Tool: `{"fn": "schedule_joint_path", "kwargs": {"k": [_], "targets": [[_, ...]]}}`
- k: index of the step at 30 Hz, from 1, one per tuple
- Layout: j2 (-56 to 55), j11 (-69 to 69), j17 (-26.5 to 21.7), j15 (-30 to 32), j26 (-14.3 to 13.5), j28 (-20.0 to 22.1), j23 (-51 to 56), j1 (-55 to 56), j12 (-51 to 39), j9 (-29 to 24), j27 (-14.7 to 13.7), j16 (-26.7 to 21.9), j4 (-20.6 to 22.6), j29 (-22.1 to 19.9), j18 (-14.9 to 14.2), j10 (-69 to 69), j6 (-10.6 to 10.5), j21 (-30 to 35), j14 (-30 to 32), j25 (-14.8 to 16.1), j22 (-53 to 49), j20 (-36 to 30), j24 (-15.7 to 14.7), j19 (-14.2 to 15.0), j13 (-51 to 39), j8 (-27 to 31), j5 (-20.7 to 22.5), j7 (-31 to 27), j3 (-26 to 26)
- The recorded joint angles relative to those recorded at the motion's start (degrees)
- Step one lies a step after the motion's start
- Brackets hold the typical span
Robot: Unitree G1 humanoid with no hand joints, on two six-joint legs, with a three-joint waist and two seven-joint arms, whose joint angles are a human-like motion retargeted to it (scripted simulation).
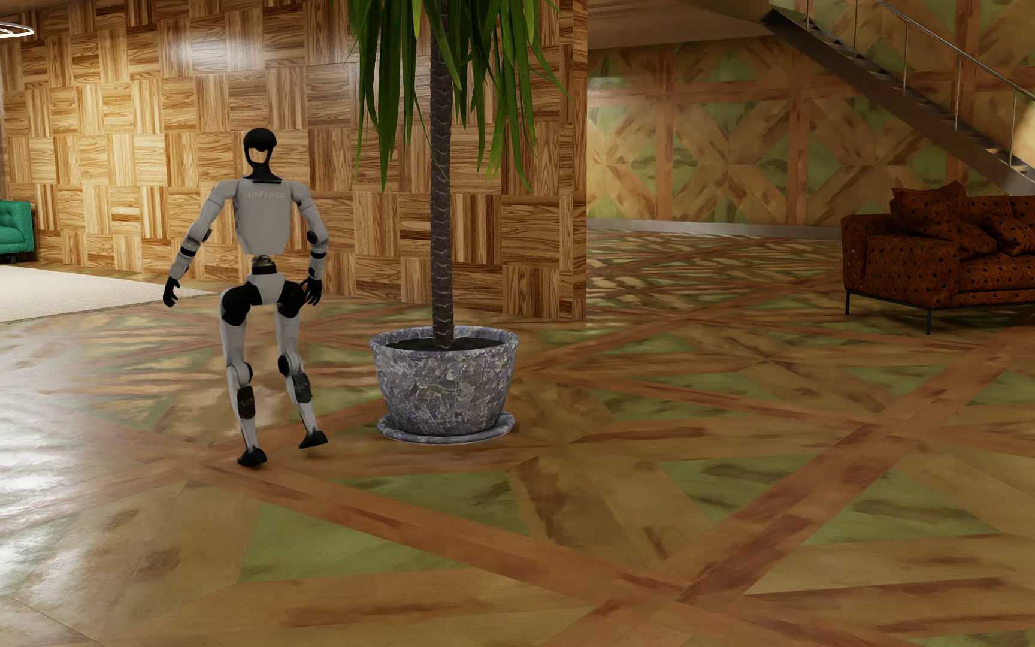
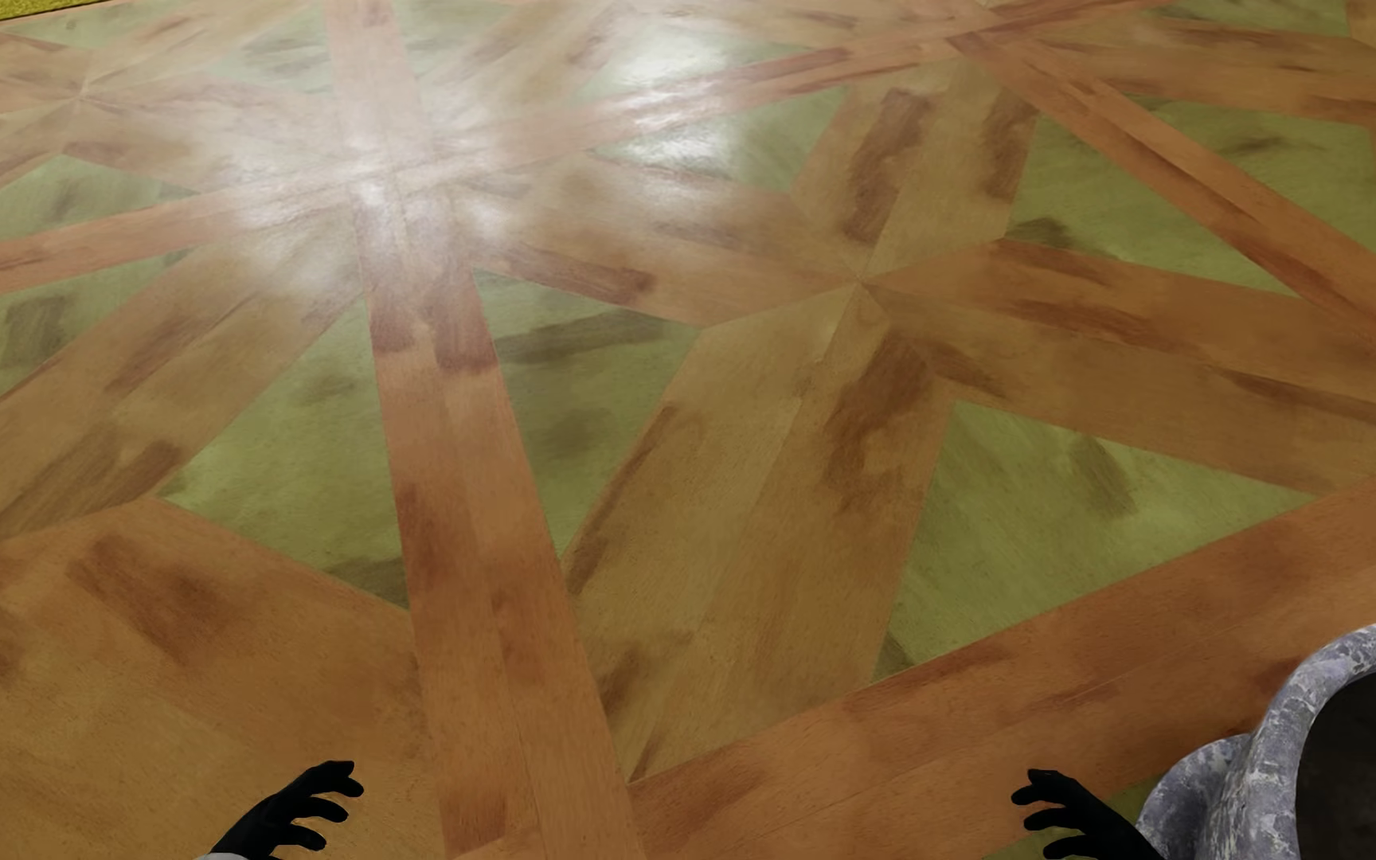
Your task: Circle the plant
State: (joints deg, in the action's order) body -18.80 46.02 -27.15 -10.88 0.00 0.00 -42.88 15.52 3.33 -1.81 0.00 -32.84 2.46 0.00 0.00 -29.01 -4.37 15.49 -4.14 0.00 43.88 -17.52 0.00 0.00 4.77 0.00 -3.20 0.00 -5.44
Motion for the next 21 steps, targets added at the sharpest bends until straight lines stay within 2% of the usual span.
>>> {"fn": "schedule_joint_path", "kwargs": {"k": [3,5,8,11,13,16,21], "targets": [[2.03,-11.74,0.55,3.97,0.00,0.00,-2.01,-1.64,-0.27,1.34,0.00,-0.03,0.12,0.00,0.00,0.98,0.33,1.66,-2.08,0.00,-3.32,-0.60,0.00,0.00,1.19,0.00,1.29,0.00,-1.57],[4.49,-14.62,1.97,4.62,0.00,0.00,-5.47,-1.38,0.30,3.30,0.00,0.56,0.74,0.00,0.00,0.61,1.64,1.37,-3.45,0.00,-4.29,-1.91,0.00,0.00,3.45,0.00,0.32,0.00,-1.67],[9.16,-19.53,4.09,0.50,0.00,0.00,-13.17,-2.35,2.38,5.41,0.00,1.60,2.03,0.00,0.00,0.89,5.02,3.72,-5.53,0.00,-2.92,-3.22,0.00,0.00,6.15,0.00,-1.09,0.00,2.49],[10.44,-20.87,4.93,1.91,0.00,0.00,-19.71,-5.20,6.29,6.92,0.00,4.33,1.69,0.00,0.00,2.68,6.17,8.44,-8.13,0.00,4.63,-4.45,0.00,0.00,7.15,0.00,-1.29,0.00,7.49],[10.28,-20.47,4.95,1.59,0.00,0.00,-19.65,-6.80,8.98,7.18,0.00,6.71,1.71,0.00,0.00,3.37,6.38,8.01,-9.90,0.00,11.10,-7.36,0.00,0.00,7.28,0.00,-1.18,0.00,8.25],[10.35,-20.18,5.15,1.14,0.00,0.00,-15.34,-8.08,12.09,7.68,0.00,10.19,1.42,0.00,0.00,3.71,6.53,6.83,-12.11,0.00,16.84,-11.71,0.00,0.00,6.60,0.00,-1.25,0.00,6.53],[10.14,-20.19,5.34,0.61,0.00,0.00,-11.63,-8.71,13.41,8.27,0.00,12.28,1.66,0.00,0.00,4.03,6.98,9.07,-13.70,0.00,13.83,-13.80,0.00,0.00,6.04,0.00,-1.47,0.00,6.67]]}}
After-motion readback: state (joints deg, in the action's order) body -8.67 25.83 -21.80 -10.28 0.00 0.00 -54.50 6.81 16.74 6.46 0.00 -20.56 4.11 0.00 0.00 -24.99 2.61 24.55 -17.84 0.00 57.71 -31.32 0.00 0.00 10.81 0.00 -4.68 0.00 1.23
